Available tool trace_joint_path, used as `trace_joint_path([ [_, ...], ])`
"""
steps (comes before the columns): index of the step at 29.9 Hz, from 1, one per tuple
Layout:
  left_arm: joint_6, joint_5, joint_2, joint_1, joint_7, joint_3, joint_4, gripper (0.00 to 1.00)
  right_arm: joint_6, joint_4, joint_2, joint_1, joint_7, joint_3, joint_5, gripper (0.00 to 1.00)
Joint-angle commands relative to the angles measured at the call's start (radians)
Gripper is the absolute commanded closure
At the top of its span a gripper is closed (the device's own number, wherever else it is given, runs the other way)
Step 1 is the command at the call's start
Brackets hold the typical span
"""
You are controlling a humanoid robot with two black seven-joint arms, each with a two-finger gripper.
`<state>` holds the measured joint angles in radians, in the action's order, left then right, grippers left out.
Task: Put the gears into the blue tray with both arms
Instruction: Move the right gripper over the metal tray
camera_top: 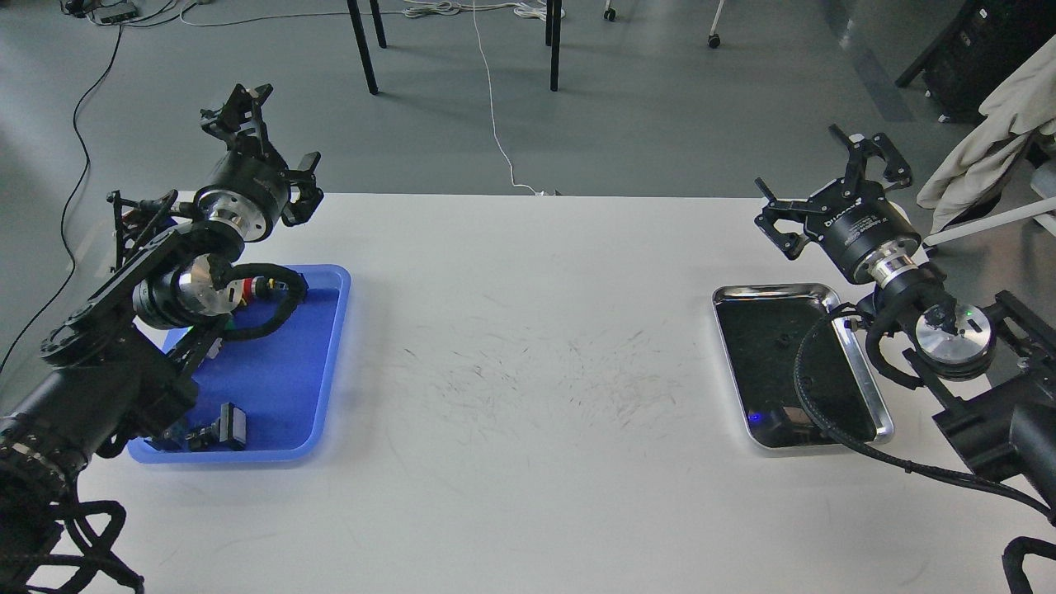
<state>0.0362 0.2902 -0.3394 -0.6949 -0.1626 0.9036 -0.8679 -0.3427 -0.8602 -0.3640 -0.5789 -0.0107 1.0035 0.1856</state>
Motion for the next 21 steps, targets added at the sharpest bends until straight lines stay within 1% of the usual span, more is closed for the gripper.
trace_joint_path([
  [1,-0.004,0.001,-0.001,0.005,0.002,0.0,0.0,0.02,0.02,-0.002,0.016,-0.01,0.0,0.001,0.0,0.01],
  [14,-0.002,0.001,0.0,-0.006,0.0,0.001,0.004,0.02,0.039,0.006,0.017,-0.009,0.001,0.001,0.0,0.01],
  [21,-0.007,-0.002,-0.03,-0.006,-0.002,0.012,0.006,0.02,0.03,0.01,0.017,-0.01,0.0,-0.002,-0.002,0.01],
])
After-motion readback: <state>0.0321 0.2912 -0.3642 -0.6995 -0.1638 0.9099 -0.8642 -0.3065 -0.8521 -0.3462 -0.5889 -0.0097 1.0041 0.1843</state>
